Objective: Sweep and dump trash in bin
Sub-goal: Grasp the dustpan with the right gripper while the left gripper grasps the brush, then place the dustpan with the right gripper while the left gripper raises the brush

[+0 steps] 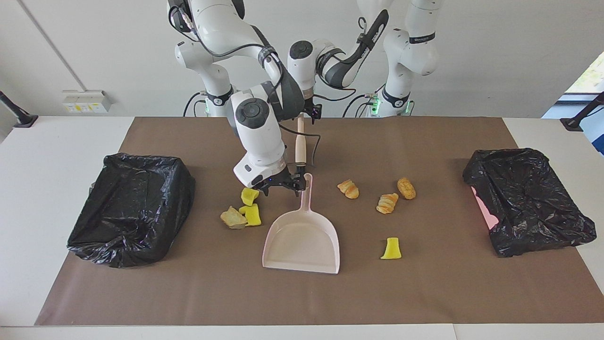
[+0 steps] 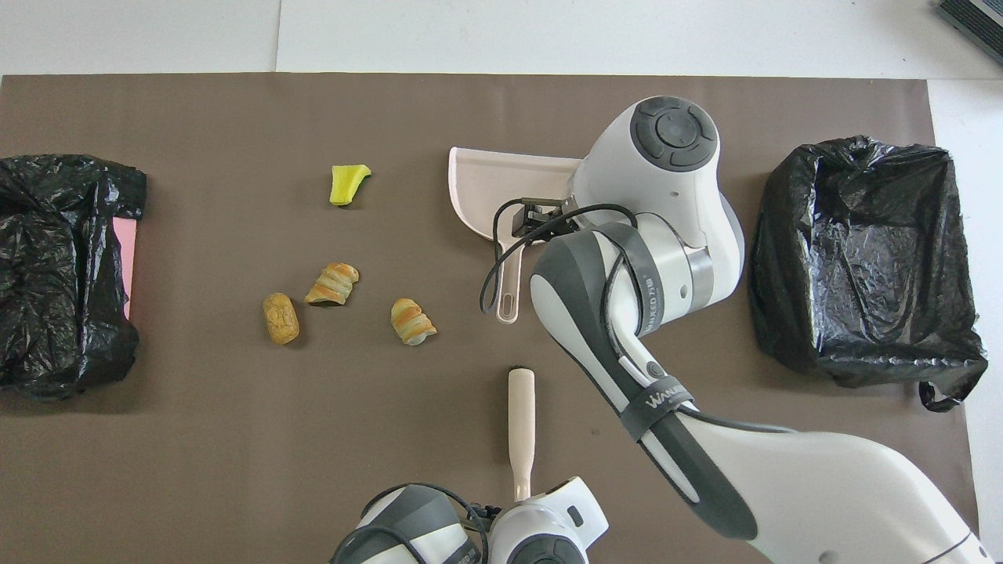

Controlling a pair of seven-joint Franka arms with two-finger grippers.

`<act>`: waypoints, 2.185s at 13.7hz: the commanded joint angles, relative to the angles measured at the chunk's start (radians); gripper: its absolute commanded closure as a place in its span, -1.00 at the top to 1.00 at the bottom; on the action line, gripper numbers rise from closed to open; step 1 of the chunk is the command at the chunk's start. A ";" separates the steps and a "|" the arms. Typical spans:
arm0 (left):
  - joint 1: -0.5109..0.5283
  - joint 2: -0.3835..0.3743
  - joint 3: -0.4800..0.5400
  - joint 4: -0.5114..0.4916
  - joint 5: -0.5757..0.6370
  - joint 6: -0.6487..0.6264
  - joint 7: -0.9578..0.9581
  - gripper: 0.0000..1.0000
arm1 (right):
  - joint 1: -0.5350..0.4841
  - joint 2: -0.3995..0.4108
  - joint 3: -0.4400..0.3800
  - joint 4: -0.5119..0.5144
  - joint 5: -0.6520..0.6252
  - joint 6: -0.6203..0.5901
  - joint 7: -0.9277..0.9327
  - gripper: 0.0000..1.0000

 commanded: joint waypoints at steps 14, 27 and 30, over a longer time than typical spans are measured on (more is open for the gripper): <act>0.124 -0.152 0.019 0.049 0.033 -0.321 -0.039 -1.00 | 0.078 0.032 0.020 -0.072 0.006 0.029 0.042 0.43; 0.789 -0.164 0.018 0.001 0.200 -0.273 0.080 -1.00 | -0.020 -0.201 0.009 -0.087 -0.018 -0.245 -0.604 -1.00; 0.900 -0.134 0.018 -0.017 0.200 -0.229 0.246 -1.00 | -0.042 -0.294 0.009 -0.147 -0.101 -0.323 -0.907 -1.00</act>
